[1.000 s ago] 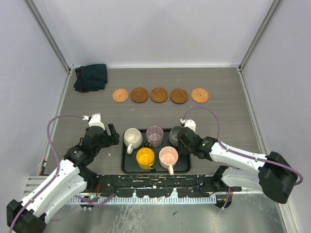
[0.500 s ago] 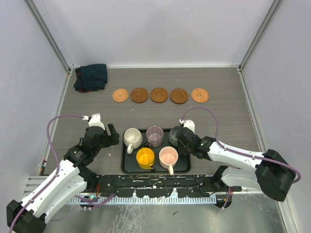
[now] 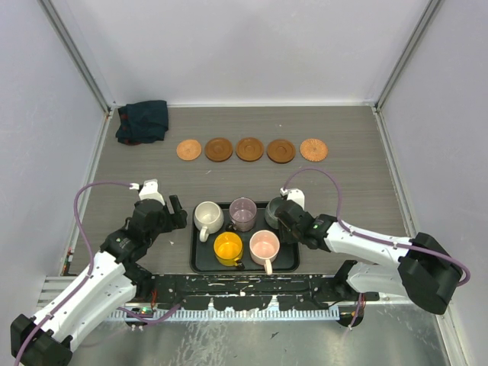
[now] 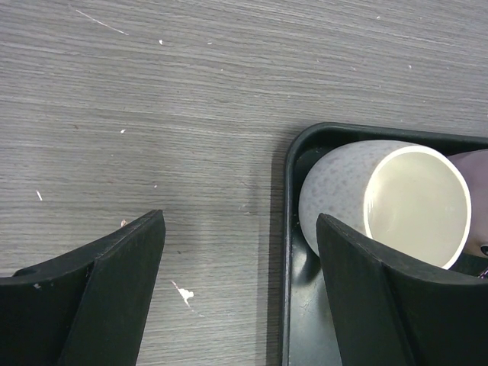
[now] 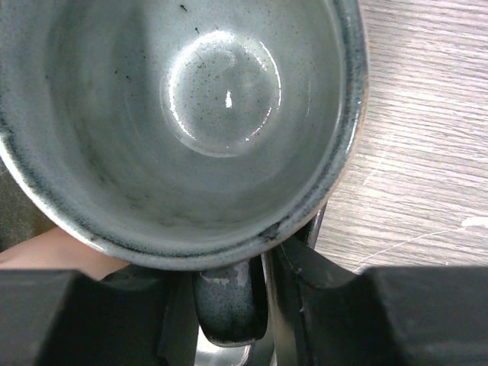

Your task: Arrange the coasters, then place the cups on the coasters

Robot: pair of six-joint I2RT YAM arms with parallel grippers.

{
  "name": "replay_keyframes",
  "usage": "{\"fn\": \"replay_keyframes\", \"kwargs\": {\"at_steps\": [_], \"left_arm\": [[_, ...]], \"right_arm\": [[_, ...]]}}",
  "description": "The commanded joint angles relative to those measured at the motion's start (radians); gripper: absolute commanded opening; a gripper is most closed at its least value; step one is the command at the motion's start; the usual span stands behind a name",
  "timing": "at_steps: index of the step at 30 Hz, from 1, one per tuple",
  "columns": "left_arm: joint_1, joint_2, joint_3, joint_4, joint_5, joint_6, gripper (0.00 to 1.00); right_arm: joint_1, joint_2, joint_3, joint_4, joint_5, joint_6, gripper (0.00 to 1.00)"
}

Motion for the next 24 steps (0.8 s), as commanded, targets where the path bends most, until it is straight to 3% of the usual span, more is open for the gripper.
{"fn": "replay_keyframes", "kwargs": {"at_steps": [1, 12, 24], "left_arm": [[-0.004, -0.013, 0.003, 0.059, -0.020, 0.008, 0.81], [-0.005, -0.015, 0.003, 0.060, -0.020, 0.006, 0.82], [-0.005, -0.016, -0.003, 0.059, -0.022, 0.005, 0.81]], "right_arm": [[0.005, -0.026, 0.046, 0.018, 0.025, 0.007, 0.42], [0.004, -0.052, 0.059, 0.003, 0.040, 0.008, 0.47], [0.004, -0.019, 0.055, 0.015, 0.063, 0.007, 0.25]]}}
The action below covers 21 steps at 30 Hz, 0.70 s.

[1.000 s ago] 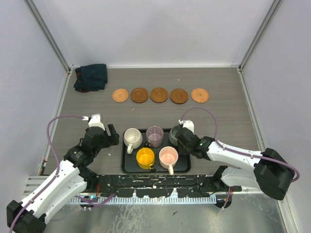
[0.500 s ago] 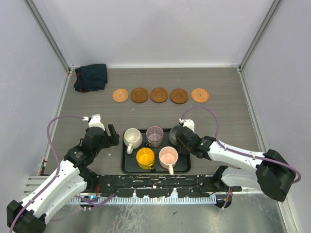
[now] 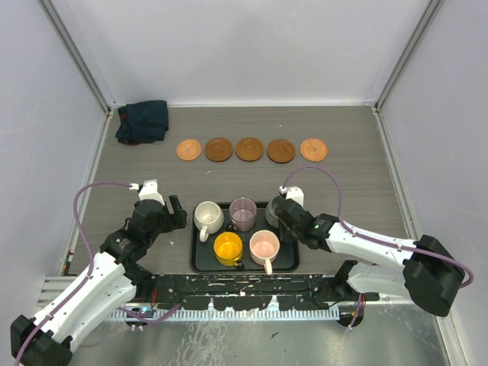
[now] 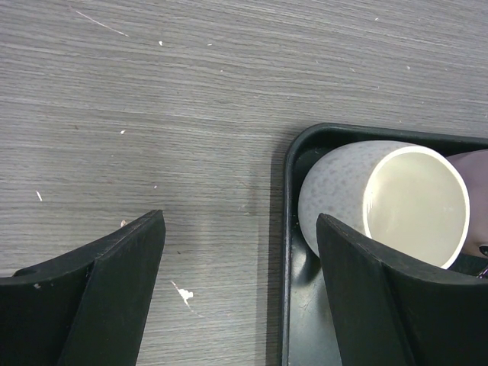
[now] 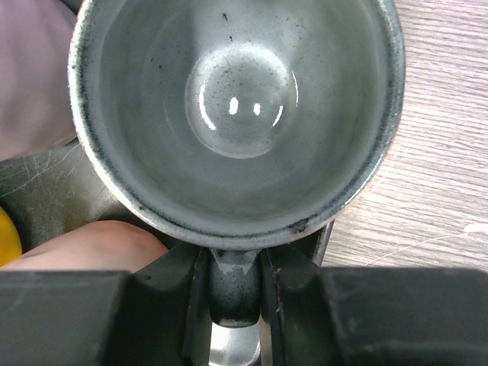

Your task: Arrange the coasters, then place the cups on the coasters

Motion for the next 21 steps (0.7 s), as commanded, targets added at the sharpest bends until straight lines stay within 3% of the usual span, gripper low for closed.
{"fn": "replay_keyframes", "kwargs": {"at_steps": [1, 10, 21], "left_arm": [[-0.005, -0.012, 0.000, 0.057, -0.022, 0.005, 0.82], [-0.006, -0.014, -0.002, 0.057, -0.021, 0.005, 0.81], [-0.005, -0.015, 0.010, 0.066, -0.029, 0.003, 0.82]], "right_arm": [[-0.002, 0.007, 0.034, 0.024, 0.051, 0.010, 0.24], [-0.003, 0.018, 0.036, 0.004, 0.054, -0.012, 0.01], [-0.003, -0.042, 0.085, -0.012, 0.150, -0.117, 0.01]]}}
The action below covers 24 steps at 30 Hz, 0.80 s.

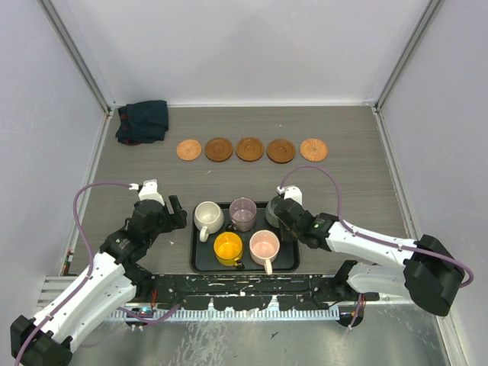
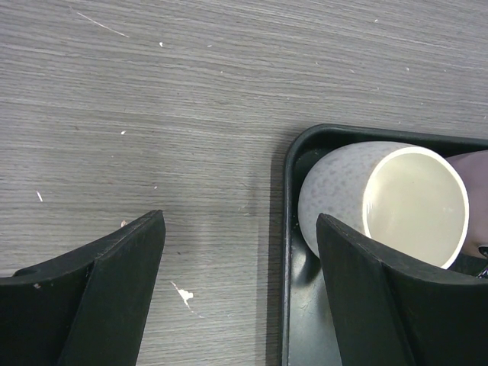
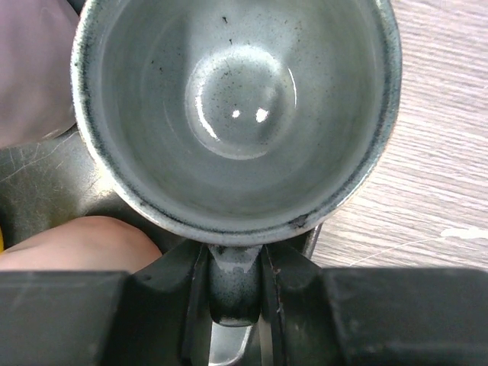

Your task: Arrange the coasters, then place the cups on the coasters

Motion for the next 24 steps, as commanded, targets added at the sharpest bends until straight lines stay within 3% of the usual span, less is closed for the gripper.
{"fn": "replay_keyframes", "kwargs": {"at_steps": [1, 18, 24], "left_arm": [[-0.005, -0.010, 0.013, 0.067, -0.028, 0.003, 0.82], [-0.005, -0.001, 0.017, 0.088, -0.039, -0.004, 0.81], [-0.005, 0.010, 0.036, 0.092, -0.039, 0.002, 0.81]], "right_arm": [[-0.007, -0.039, 0.092, -0.016, 0.166, -0.089, 0.01], [-0.010, -0.015, 0.243, 0.011, 0.346, -0.277, 0.01], [-0.106, 0.060, 0.363, 0.073, 0.332, -0.371, 0.01]]}}
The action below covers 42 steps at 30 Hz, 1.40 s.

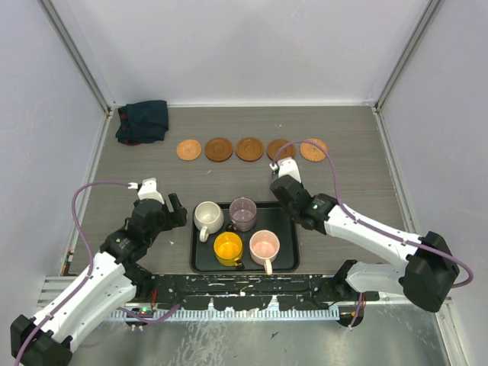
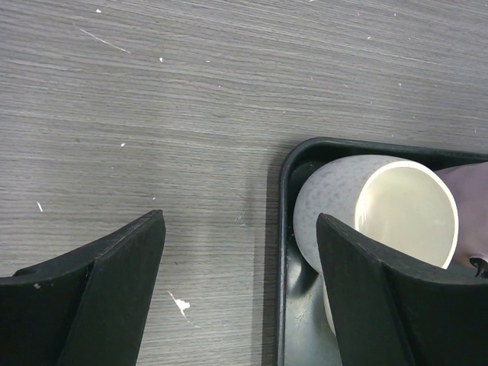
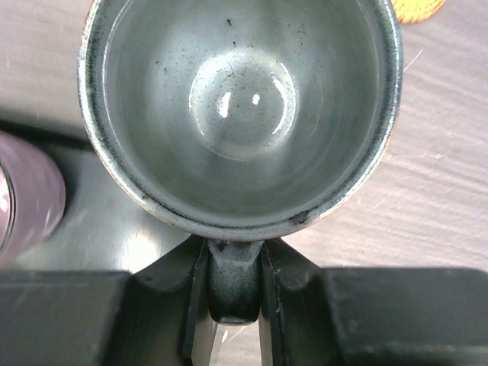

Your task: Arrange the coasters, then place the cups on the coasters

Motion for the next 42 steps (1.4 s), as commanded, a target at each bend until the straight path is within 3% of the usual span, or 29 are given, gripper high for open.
{"fn": "replay_keyframes", "kwargs": {"at_steps": [1, 15, 21, 31, 42], "left_arm": [[-0.005, 0.013, 0.042, 0.061, -0.024, 0.005, 0.82], [-0.005, 0.154, 0.119, 0.129, -0.045, 0.022, 0.82], [-0.004, 0.242, 0.164, 0.160, -0.051, 0.029, 0.84], [0.011, 0.305, 0.204, 0.168, -0.089, 0.024, 0.85], [0.029, 0.307, 0.189, 0.172, -0.077, 0.006, 0.85]], "right_arm": [[-0.099, 0.030, 0.146, 0.175, 0.055, -0.102, 0.01], [-0.563, 0.324, 0.417, 0.286, -0.290, -0.242, 0.01], [-0.704, 0.458, 0.519, 0.317, -0.414, -0.250, 0.01], [-0.759, 0.624, 0.633, 0.318, -0.488, -0.288, 0.01], [-0.758, 0.670, 0.604, 0.349, -0.509, -0.298, 0.01]]}}
